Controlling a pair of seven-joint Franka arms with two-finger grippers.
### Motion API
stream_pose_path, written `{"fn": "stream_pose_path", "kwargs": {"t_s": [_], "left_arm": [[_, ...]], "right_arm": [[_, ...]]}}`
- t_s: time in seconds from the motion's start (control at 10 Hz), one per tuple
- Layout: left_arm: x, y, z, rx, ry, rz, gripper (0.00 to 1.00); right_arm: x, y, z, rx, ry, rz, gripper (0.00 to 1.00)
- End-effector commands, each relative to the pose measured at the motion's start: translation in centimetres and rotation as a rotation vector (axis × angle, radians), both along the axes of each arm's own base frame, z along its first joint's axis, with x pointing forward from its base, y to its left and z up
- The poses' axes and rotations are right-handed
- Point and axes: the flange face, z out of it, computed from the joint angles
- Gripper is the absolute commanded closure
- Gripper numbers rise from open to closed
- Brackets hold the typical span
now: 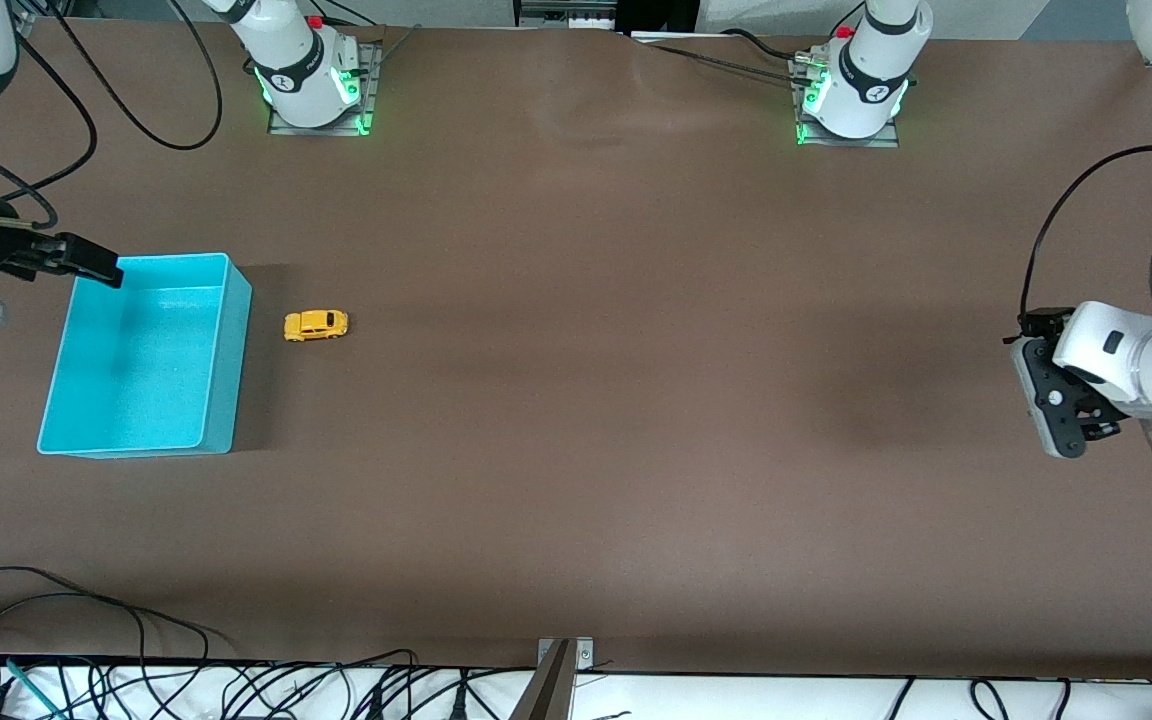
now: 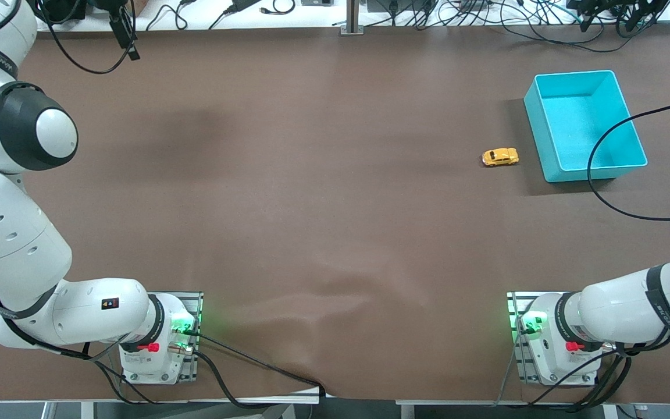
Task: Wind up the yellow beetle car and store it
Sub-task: 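Reach the right gripper to the car beside the bin and grasp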
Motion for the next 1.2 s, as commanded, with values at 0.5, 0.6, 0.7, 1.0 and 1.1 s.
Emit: {"fn": "stream_pose_path", "kwargs": {"t_s": [0.5, 0.6, 0.7, 1.0, 1.1], "left_arm": [[-10.8, -9.2, 12.4, 0.094, -0.123, 0.640, 0.00], [-12.8, -9.3, 13.2, 0.083, -0.169, 0.681, 0.00], [-14.2, -9.2, 13.4, 0.100, -0.166, 0.773, 0.00], [-14.4, -6.8, 13.1, 0.125, -0.153, 0.920, 0.00], [-14.5, -7.1, 12.9, 0.122, -0.133, 0.921, 0.00]], "right_arm": [[2.1, 5.1, -14.6, 0.178, 0.077, 0.505, 0.00], [1.5, 5.0, -17.5, 0.197, 0.062, 0.652, 0.00], [0.9, 6.1, -19.7, 0.215, 0.040, 0.825, 0.00], [-1.6, 6.7, -24.6, 0.242, 0.036, 1.124, 0.00], [-2.6, 6.6, -26.1, 0.254, 0.031, 1.233, 0.00]]}}
